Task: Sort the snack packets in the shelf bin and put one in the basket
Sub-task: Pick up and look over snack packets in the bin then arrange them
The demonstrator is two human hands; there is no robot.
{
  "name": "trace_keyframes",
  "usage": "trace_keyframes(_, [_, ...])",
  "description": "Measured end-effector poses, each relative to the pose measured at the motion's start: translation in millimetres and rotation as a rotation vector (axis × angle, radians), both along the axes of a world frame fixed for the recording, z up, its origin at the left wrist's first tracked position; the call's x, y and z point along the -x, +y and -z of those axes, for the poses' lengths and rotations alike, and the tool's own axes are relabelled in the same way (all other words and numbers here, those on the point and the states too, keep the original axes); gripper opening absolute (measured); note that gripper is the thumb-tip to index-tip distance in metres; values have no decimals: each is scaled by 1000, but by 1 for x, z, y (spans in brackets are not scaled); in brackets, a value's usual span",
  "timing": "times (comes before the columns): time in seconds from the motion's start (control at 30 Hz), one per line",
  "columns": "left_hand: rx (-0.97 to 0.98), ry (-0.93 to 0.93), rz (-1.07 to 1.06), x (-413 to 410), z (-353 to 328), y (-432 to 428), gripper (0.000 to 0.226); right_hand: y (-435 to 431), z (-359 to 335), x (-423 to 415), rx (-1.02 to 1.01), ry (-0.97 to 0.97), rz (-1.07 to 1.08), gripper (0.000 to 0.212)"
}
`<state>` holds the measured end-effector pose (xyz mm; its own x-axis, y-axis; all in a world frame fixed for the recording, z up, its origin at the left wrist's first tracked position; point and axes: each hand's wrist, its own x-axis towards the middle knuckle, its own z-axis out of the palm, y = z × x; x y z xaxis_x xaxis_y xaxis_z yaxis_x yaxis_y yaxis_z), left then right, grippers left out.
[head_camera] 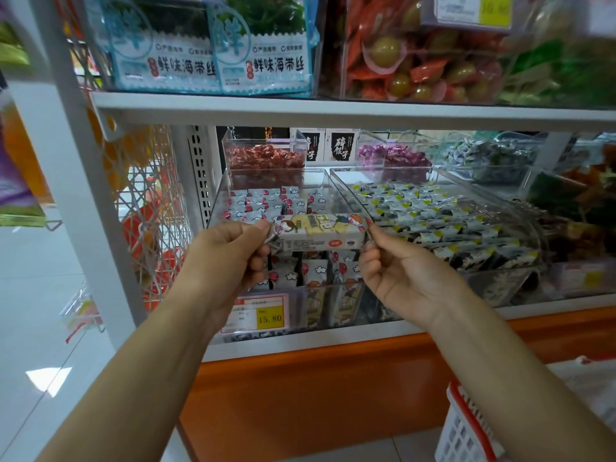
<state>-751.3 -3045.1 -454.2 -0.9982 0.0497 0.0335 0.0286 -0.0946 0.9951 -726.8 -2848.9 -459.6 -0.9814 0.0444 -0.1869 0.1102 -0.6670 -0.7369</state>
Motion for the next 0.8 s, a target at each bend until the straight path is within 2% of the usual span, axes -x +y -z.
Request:
trace_keyframes(0.13, [-157, -71, 72, -1, -3, 0, 28, -1, 0, 1, 92, -21, -9, 11])
trace_keyframes(0.2, [-187, -67, 73, -1, -4, 0, 25, -1, 2, 1, -1, 23, 24, 3])
trace_keyframes(0.33, [-41, 20, 24, -2, -1, 1, 21, -1, 6, 1, -239, 177, 107, 10])
trace_keyframes(0.47, [-142, -15, 107, -4, -3, 3, 16, -1, 7, 0, -435, 338, 146, 13])
trace_keyframes(0.53, [-118, 12, 125, -3, -2, 3, 16, -1, 7, 0, -481, 378, 145, 12])
trace_keyframes(0.67, [14, 117, 114, -3, 1, 4, 9, -2, 8, -2, -638, 377, 182, 24])
trace_keyframes(0.7, [18, 128, 121, -3, 1, 4, 5, -3, 8, -2, -677, 376, 199, 21])
trace_keyframes(0.77, [33, 145, 138, -3, 0, 3, 15, -3, 9, -1, -726, 387, 218, 4])
trace_keyframes(0.8, [48, 157, 149, -3, 0, 3, 21, -3, 9, -1, -756, 395, 226, 6])
